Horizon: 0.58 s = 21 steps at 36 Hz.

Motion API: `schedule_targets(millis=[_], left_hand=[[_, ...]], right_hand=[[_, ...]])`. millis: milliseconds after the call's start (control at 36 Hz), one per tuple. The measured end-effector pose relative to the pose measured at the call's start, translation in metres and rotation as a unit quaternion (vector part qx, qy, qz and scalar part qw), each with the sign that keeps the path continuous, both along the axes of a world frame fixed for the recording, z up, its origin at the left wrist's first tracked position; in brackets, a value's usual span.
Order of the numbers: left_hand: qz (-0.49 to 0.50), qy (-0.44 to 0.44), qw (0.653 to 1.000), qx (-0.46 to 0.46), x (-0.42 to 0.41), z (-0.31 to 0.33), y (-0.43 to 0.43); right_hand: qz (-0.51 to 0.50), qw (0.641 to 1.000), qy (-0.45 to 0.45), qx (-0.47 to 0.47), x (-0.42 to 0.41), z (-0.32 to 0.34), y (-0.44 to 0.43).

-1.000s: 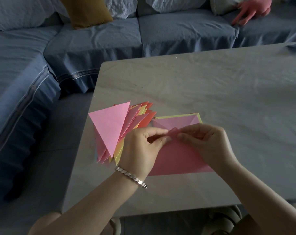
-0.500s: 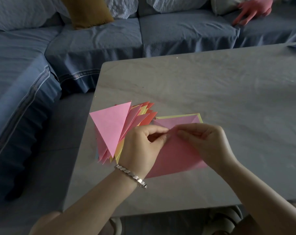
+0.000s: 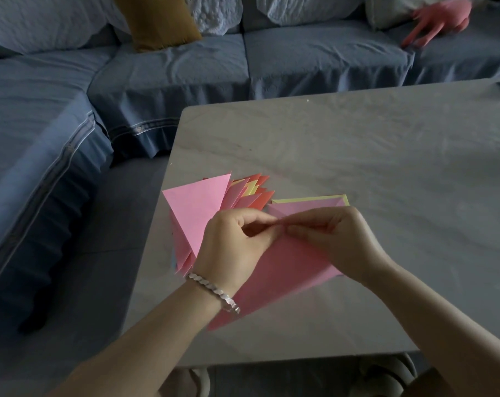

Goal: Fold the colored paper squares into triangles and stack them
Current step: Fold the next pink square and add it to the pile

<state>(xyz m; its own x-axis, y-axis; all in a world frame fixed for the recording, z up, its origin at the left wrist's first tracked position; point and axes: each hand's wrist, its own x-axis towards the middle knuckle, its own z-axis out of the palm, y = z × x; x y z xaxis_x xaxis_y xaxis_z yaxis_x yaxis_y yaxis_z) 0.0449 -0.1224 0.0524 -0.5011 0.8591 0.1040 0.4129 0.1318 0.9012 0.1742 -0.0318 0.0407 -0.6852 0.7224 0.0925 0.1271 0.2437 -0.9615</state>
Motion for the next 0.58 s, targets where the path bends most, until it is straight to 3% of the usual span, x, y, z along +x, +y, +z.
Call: schedule_targets(millis=[139,222,389,528,583], left_hand=[[-0.024,-0.058,0.997,-0.053,-0.013,-0.003,-0.003],[-0.007,-0.071,0.996,-0.049,-0.021,-0.011,-0.007],[0.169,-0.178,0.969,-0.031,-0.045,-0.054,-0.019],[0.244,-0.061,0.964,-0.083,-0.063,-0.099,-0.028],[0.251,-0.035,0.963,-0.089,-0.064,-0.107,-0.030]], right_hand=[[0.033,0.997,-0.049,0.048,-0.009,-0.002,0.004],[-0.016,0.992,-0.063,0.107,-0.012,-0.007,0.007],[-0.107,0.964,-0.099,0.222,-0.010,-0.039,0.005],[0.056,0.936,-0.168,0.304,-0.020,-0.071,-0.022],[0.134,0.909,-0.208,0.336,-0.028,-0.078,-0.033]])
